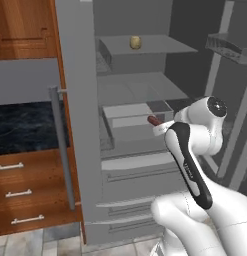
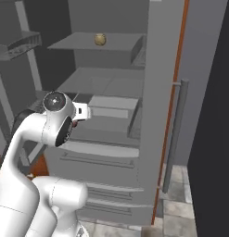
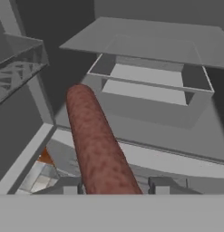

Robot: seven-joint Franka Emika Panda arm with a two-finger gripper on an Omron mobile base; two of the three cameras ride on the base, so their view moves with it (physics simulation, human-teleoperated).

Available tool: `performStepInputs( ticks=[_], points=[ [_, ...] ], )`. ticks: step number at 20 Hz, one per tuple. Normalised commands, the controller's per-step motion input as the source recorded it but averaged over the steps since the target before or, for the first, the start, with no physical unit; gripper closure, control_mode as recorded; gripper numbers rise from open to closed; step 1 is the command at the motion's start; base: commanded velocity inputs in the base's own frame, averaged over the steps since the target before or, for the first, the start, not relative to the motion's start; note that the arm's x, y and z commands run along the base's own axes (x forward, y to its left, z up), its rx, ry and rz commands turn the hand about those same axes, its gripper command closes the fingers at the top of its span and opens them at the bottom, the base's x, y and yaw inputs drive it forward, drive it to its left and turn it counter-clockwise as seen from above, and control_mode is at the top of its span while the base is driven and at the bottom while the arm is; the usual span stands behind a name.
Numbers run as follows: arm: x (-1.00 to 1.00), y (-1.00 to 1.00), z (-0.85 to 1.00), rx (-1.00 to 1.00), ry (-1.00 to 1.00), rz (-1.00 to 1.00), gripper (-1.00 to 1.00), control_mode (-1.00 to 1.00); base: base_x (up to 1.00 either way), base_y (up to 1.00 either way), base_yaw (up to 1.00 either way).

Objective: Retrieve the sausage and cheese from the fridge and place them on the cutting board on the counter.

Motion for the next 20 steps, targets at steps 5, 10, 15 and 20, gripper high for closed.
performStepInputs(
  ticks=[5,10,15,20],
  points=[
    [0.00,0.00,0.00,0.00,0.00,0.00,1.00,1.00,-0.88,0.00,-0.02],
    [0.00,0.00,0.00,0.00,0.00,0.00,1.00,1.00,-0.74,0.00,0.43],
    [0.00,0.00,0.00,0.00,0.00,0.00,1.00,1.00,-0.35,0.00,0.84],
    [0.00,0.00,0.00,0.00,0.00,0.00,1.00,1.00,-0.13,0.01,1.00]
  ],
)
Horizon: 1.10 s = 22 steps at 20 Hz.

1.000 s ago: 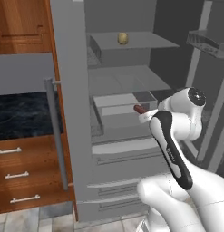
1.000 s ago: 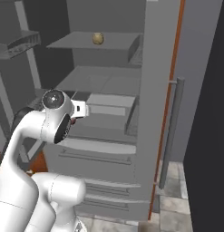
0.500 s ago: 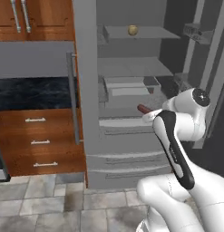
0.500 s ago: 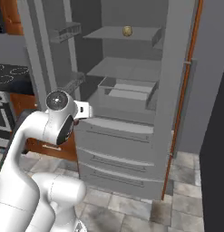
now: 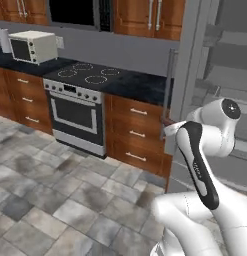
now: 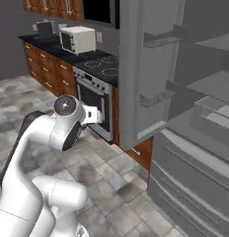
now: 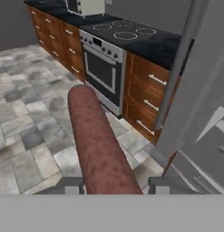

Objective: Retrieve the sausage and cheese from the fridge and place them on the cutting board on the counter.

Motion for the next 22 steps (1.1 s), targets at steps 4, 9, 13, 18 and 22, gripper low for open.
performStepInputs(
  ticks=[4,9,13,18,22],
  points=[
    [0.00,0.00,0.00,0.00,0.00,0.00,1.00,1.00,-0.10,0.00,1.00],
    [0.00,0.00,0.00,0.00,0.00,0.00,1.00,1.00,-0.09,0.00,1.00],
    [0.00,0.00,0.00,0.00,0.00,0.00,1.00,1.00,-0.03,0.00,0.97],
    [0.00,0.00,0.00,0.00,0.00,0.00,1.00,1.00,0.57,0.08,0.42],
    [0.00,0.00,0.00,0.00,0.00,0.00,1.00,1.00,0.86,0.21,0.04]
  ],
)
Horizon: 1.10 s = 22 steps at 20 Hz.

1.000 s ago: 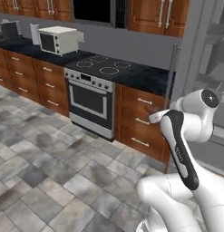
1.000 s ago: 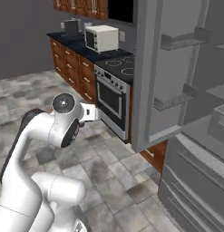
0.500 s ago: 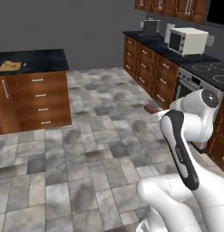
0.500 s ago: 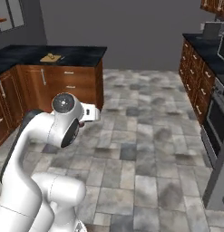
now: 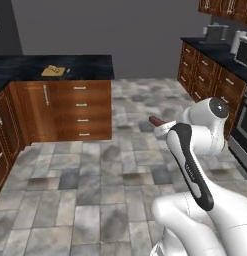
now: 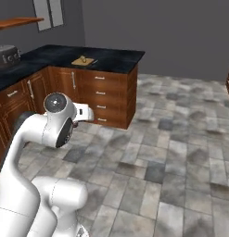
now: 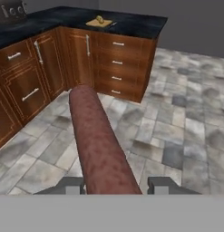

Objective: Retrieve the sausage and cheese from the fridge and place them on the cutting board on the counter.

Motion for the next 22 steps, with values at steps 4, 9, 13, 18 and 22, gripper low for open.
performStepInputs(
  ticks=[4,9,13,18,22],
  points=[
    [0.00,0.00,0.00,0.00,0.00,0.00,1.00,1.00,0.88,0.18,0.01],
    [0.00,0.00,0.00,0.00,0.00,0.00,1.00,1.00,0.91,0.17,0.00],
    [0.00,0.00,0.00,0.00,0.00,0.00,1.00,1.00,0.92,0.28,0.00],
    [0.00,0.00,0.00,0.00,0.00,0.00,1.00,1.00,0.91,0.42,0.00],
    [0.00,0.00,0.00,0.00,0.00,0.00,1.00,1.00,0.88,0.55,0.00]
  ],
)
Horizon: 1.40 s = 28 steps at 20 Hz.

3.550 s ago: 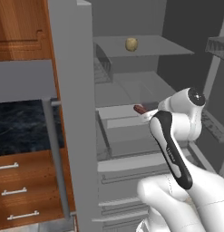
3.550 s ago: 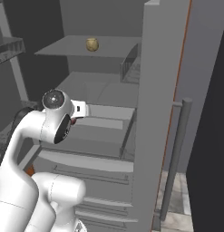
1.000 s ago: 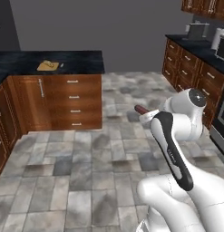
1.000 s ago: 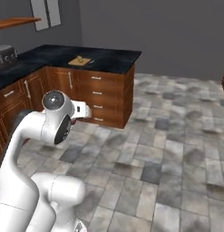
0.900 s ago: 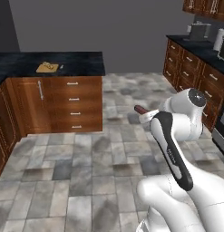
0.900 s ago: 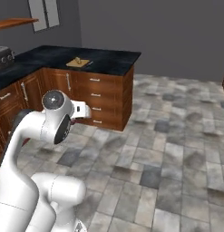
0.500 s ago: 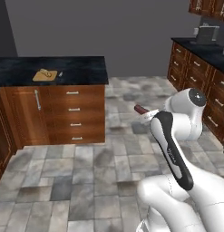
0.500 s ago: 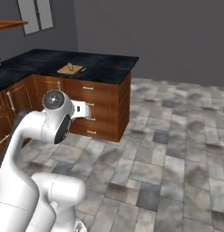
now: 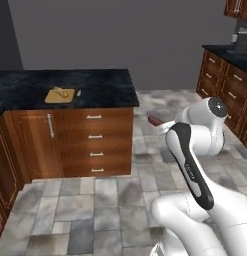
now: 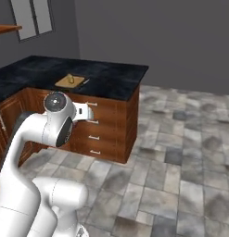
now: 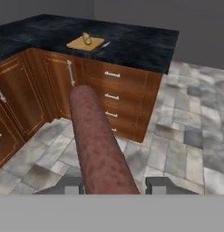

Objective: Retrieve the sausage and cheese from the fridge and place them on the cutting board on the counter.

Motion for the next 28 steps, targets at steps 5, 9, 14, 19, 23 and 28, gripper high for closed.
performStepInputs(
  ticks=[5,9,14,19,23,28],
  points=[
    [0.00,0.00,0.00,0.00,0.00,0.00,1.00,1.00,0.84,0.62,0.00],
    [0.00,0.00,0.00,0.00,0.00,0.00,1.00,1.00,0.82,0.64,0.00],
    [0.00,0.00,0.00,0.00,0.00,0.00,1.00,1.00,0.81,0.64,0.00],
    [0.00,0.00,0.00,0.00,0.00,0.00,1.00,1.00,0.80,0.64,0.00],
    [0.00,0.00,0.00,0.00,0.00,0.00,1.00,1.00,0.80,0.61,0.00],
    [0.00,0.00,0.00,0.00,0.00,0.00,1.00,1.00,0.75,0.64,-0.01]
  ],
)
